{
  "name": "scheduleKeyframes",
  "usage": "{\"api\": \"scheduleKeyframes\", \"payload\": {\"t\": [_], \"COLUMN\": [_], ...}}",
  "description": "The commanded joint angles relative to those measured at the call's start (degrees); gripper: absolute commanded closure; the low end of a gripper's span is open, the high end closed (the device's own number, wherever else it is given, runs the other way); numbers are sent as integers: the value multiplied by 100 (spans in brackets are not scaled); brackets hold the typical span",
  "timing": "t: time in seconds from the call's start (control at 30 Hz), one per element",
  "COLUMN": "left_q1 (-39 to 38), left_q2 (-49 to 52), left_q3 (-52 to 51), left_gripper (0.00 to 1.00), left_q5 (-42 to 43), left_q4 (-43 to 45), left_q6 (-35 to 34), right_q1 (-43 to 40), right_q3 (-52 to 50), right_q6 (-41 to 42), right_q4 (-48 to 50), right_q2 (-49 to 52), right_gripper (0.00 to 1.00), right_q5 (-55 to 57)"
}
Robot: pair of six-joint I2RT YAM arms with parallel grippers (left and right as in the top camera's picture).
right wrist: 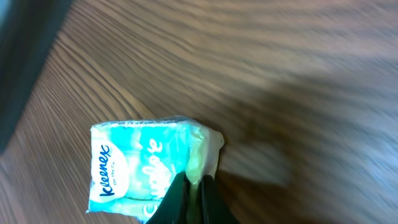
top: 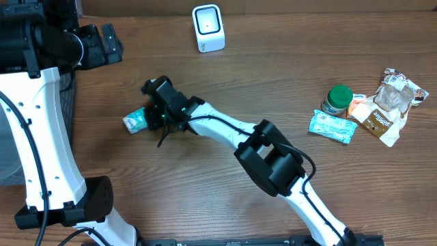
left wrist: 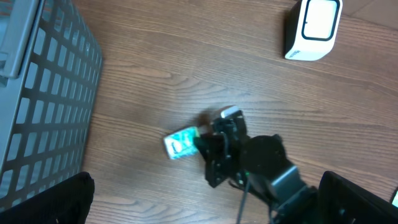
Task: Scan the item barcode
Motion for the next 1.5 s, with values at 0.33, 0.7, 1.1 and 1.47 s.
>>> {"api": "scheduleKeyframes", "payload": {"t": [0.33, 0.7, 1.1, 1.47], "left_q1": [-39, -39, -37, -37], "left_q2": [20, 20, 20, 20], "left_q3": [55, 55, 55, 55], "left_gripper": [1, 1, 1, 0], "left_q5": [-35, -35, -35, -35], "left_q4": [-11, -11, -11, -11], "left_q6": [96, 96, 96, 96], "right_q1": [-1488, -2361, -2396, -2649], "right_q3": [2, -1886, -1591, -1604], "right_q6": [1456, 2728, 560, -2090], "right_q4": [-3836, -3342, -3978, -3679], "right_q2": [-2133, -2116, -2544, -2308], "right_gripper": [96, 96, 44, 45], "right_q5": [1217, 1285, 1062, 584]}}
